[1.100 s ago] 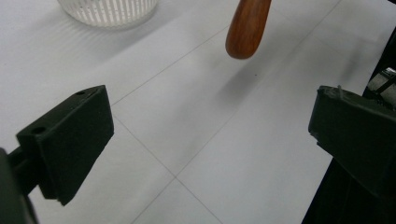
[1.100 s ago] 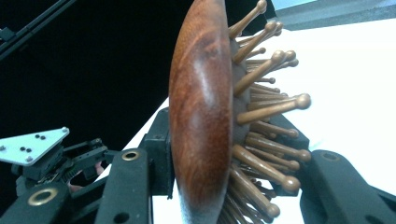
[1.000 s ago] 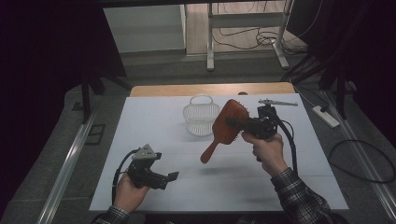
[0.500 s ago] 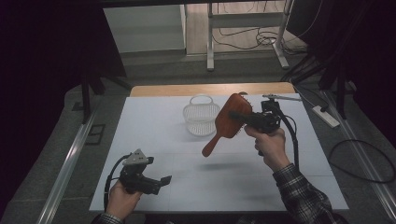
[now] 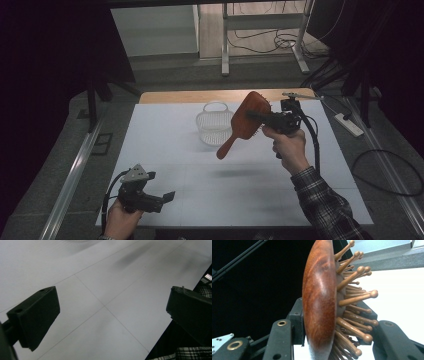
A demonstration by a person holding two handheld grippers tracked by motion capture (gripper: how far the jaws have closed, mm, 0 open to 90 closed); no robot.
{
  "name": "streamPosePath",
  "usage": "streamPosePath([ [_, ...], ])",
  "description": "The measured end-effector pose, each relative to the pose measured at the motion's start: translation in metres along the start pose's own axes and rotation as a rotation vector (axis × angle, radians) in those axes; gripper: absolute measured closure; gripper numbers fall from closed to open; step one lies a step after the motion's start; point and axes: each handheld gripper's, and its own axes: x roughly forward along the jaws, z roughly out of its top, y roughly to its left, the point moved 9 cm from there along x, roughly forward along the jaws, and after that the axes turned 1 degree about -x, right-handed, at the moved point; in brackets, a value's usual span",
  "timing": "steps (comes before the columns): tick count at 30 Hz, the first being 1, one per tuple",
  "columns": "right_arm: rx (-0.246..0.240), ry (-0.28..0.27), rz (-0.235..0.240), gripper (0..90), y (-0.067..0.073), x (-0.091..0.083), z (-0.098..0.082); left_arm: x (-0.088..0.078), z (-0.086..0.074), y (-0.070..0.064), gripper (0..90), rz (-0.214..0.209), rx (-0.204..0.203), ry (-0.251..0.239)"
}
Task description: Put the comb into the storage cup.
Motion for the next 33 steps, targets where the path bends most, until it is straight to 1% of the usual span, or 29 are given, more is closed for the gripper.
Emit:
streamPosePath([
  [1,0.000,0.000,0.000,52.3,0.000,0.000,0.000,0.000,0.000,0.000,0.0,0.000,0.000,0.000],
  [2,0.003,-0.004,-0.005,52.3,-0.002,0.001,0.003,-0.003,-0.002,0.001,0.0,0.008,-0.007,-0.003],
  [6,0.009,-0.009,-0.002,52.3,-0.003,0.001,0.008,-0.006,-0.006,0.004,0.0,0.027,-0.015,-0.001],
  [12,0.002,-0.020,-0.003,52.4,-0.001,0.003,0.017,-0.010,-0.010,0.006,0.0,0.044,-0.019,0.009],
  [15,-0.003,-0.023,-0.009,52.3,0.000,0.004,0.021,-0.012,-0.012,0.007,0.0,0.053,-0.014,0.017],
  [16,-0.004,-0.023,-0.011,52.3,0.000,0.004,0.022,-0.013,-0.012,0.007,0.0,0.056,-0.018,0.011],
  [20,-0.005,-0.030,-0.020,52.3,-0.002,0.007,0.028,-0.016,-0.014,0.009,0.0,0.061,-0.027,0.004],
  [24,-0.003,-0.033,-0.028,52.3,-0.003,0.010,0.033,-0.018,-0.015,0.010,0.0,0.064,-0.035,0.010],
  [33,0.001,-0.048,-0.042,52.3,-0.005,0.021,0.047,-0.022,-0.017,0.010,0.0,0.070,-0.032,0.015],
])
